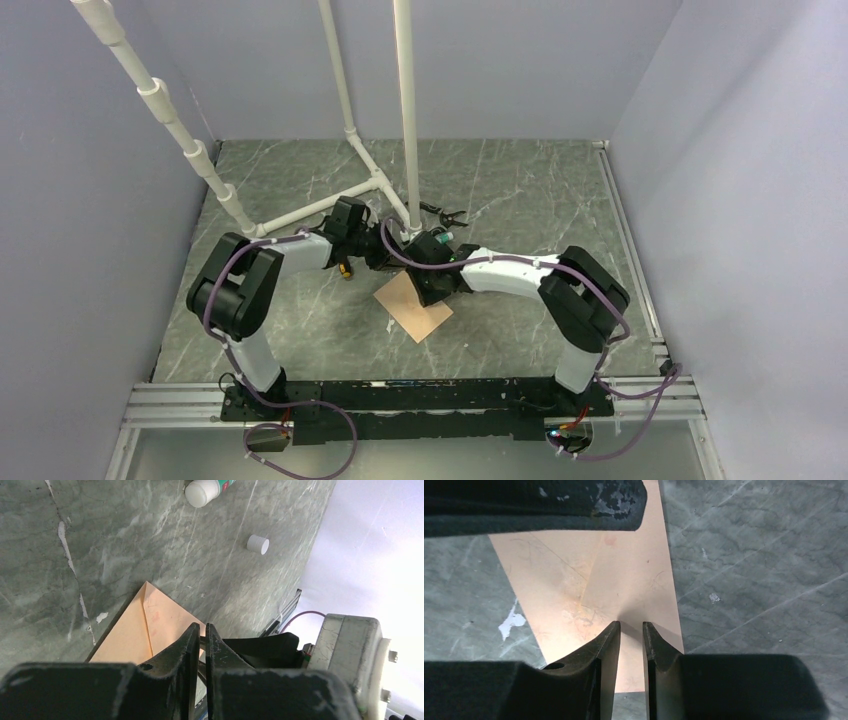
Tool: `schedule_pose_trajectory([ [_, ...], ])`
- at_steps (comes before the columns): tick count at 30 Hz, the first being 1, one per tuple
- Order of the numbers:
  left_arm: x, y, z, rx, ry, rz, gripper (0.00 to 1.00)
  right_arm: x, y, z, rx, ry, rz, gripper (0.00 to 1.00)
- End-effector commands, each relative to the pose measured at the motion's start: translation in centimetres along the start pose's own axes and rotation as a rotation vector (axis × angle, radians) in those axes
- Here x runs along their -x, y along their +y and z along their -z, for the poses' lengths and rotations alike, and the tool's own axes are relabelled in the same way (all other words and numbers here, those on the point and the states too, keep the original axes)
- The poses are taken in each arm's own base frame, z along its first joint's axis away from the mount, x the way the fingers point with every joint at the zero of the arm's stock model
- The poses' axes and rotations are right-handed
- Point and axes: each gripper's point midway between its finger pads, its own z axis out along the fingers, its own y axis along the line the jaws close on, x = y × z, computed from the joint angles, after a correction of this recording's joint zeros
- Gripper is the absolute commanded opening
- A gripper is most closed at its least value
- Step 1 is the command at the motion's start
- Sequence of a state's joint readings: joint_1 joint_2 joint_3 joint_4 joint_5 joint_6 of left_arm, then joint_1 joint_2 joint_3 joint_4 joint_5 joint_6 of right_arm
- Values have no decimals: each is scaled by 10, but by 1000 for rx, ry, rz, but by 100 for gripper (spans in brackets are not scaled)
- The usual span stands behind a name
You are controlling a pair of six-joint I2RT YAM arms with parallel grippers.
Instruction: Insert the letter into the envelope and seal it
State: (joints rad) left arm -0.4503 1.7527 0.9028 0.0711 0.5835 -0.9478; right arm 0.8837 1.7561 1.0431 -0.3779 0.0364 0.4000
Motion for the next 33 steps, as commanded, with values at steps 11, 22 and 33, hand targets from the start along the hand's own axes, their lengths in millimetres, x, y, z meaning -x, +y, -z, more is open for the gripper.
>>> schedule_pose_trajectory([
  [11, -10, 24, -25, 37, 95, -11, 10, 2, -14, -2, -105, -23, 81, 28],
  [22, -33, 73, -26, 198, 162, 29, 4, 40, 5, 16, -88, -121, 40, 24],
  [33, -46, 95, -24, 251, 189, 45, 3, 51, 22, 1, -89, -97, 7, 19],
])
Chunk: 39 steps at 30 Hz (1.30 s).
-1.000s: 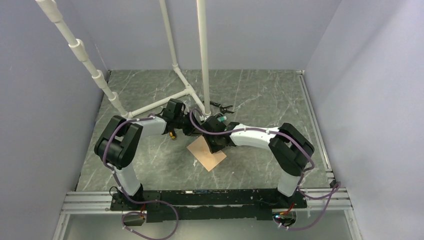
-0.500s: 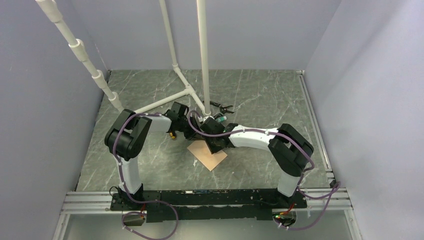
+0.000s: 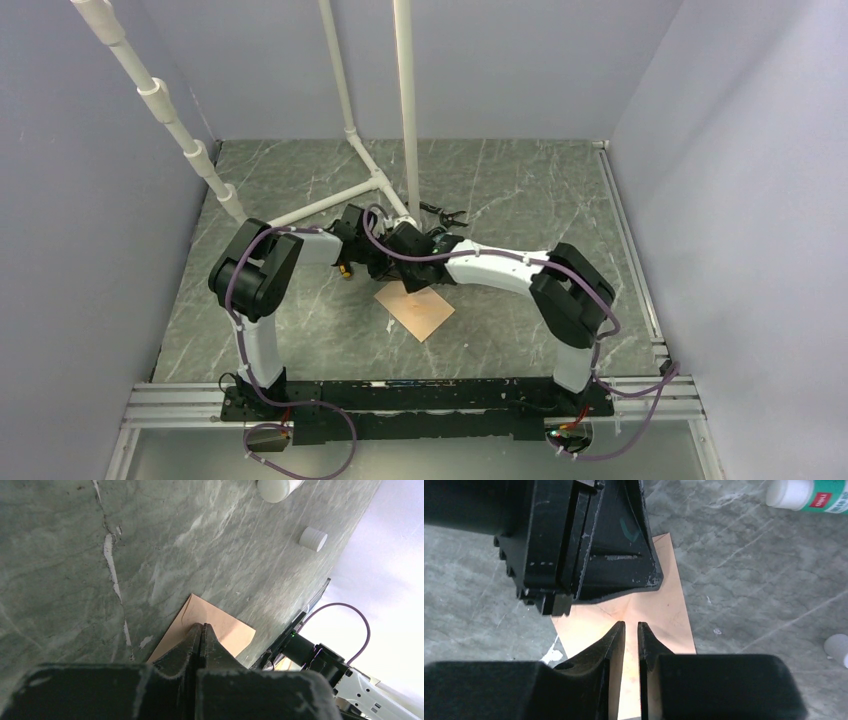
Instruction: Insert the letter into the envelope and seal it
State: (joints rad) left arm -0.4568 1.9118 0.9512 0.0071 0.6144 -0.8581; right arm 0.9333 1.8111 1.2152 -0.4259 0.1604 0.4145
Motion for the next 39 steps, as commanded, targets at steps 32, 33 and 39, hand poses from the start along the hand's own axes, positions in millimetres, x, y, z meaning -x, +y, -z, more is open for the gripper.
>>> schedule_pose_trajectory([
  [32, -28, 66, -8, 179, 88, 73, 3, -86, -4, -12, -48, 237, 20, 9],
  [33, -28, 65, -7, 179, 87, 70, 3, -88, -4, -11, -42, 242, 22, 9],
  [39, -25, 64, -8, 180, 88, 66, 3, -95, -7, -5, -37, 254, 45, 9],
])
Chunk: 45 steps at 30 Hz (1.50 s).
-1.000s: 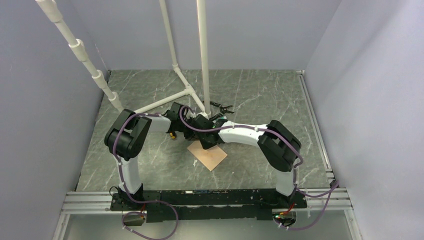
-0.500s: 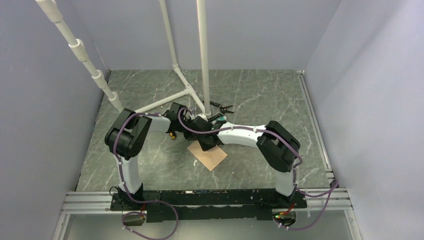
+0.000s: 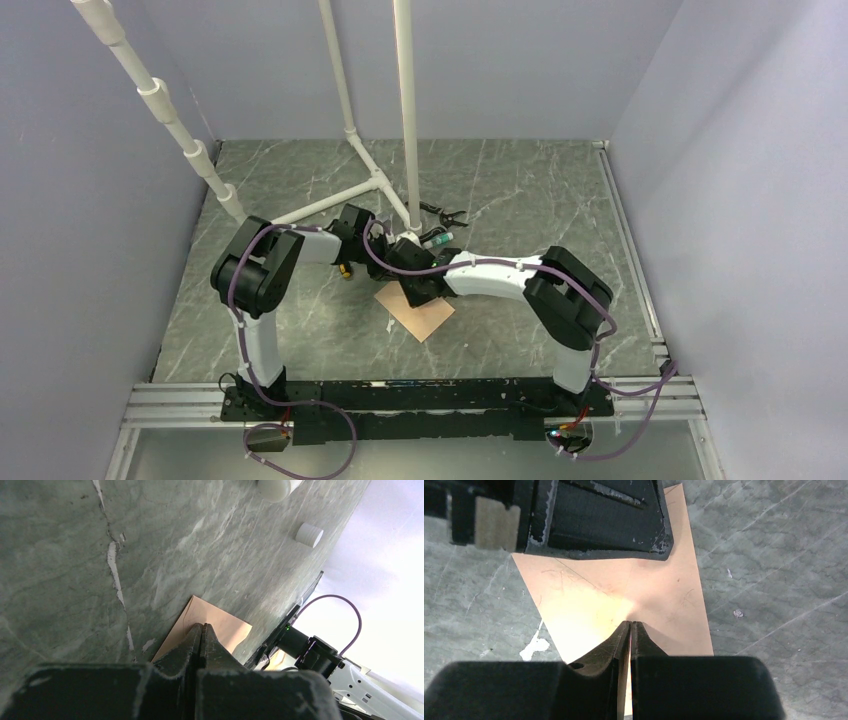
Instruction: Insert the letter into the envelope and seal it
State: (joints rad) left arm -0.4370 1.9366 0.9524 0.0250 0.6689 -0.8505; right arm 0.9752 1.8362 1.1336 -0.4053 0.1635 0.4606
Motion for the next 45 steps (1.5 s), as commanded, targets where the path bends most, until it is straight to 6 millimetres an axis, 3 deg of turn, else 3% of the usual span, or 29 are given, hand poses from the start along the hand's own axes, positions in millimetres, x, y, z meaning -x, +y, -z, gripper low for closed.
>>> schedule_pose_trajectory([
  [1, -24, 62, -7, 212, 58, 61, 3, -52, -10, 4, -24, 176, 42, 9],
  [9, -23, 61, -7, 212, 61, 53, 3, -25, -8, 11, -50, 121, 60, 9],
  [18, -25, 62, -6, 210, 68, 45, 3, 52, -7, 24, -59, -78, -15, 14],
  [21, -25, 62, -7, 208, 72, 48, 3, 61, -6, 16, -53, -82, -16, 15],
  [33, -24, 62, -9, 204, 69, 56, 3, 37, 1, -7, -12, -7, -6, 15],
  [39, -24, 63, -10, 205, 73, 64, 3, 13, 2, -16, -17, 49, 39, 20],
  [45, -24, 63, -11, 206, 71, 68, 3, -13, 2, -13, -9, 97, 52, 16],
])
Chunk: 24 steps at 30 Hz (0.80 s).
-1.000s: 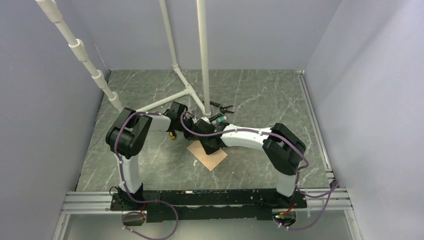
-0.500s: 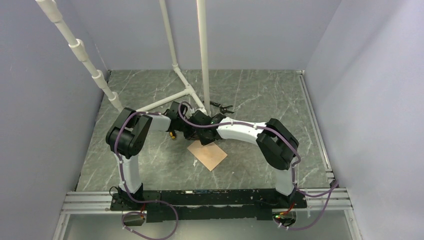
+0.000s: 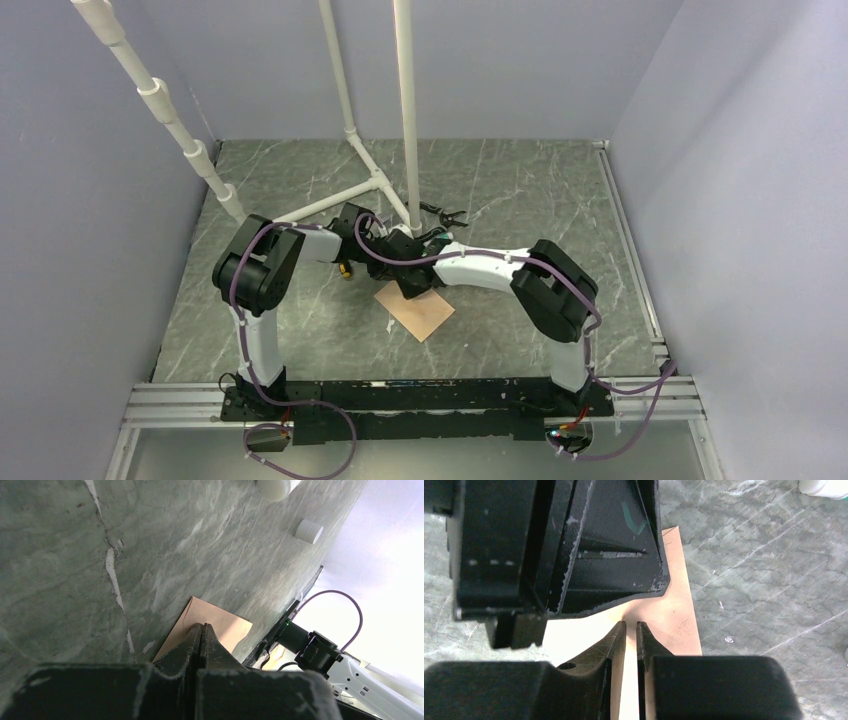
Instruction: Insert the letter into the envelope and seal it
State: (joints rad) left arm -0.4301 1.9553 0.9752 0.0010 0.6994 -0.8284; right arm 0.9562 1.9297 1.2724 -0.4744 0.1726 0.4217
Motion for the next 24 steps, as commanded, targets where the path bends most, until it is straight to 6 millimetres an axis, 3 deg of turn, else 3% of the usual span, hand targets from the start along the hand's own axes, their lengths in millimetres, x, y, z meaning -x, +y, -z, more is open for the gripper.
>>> schedule_pose_trajectory([
  [1, -23, 64, -11, 213, 44, 77, 3, -37, 4, -1, 24, 83, 27, 15],
  [8, -21, 64, -12, 214, 45, 75, 3, -63, 2, 4, 31, 127, 46, 13],
  [16, -20, 65, -12, 214, 46, 78, 2, -73, 1, 11, 42, 143, 56, 13],
  [21, -20, 65, -11, 214, 46, 79, 3, -70, 1, 15, 43, 135, 52, 5],
  [24, -21, 65, -11, 214, 46, 78, 2, -53, -1, 20, 15, 85, 46, 0],
])
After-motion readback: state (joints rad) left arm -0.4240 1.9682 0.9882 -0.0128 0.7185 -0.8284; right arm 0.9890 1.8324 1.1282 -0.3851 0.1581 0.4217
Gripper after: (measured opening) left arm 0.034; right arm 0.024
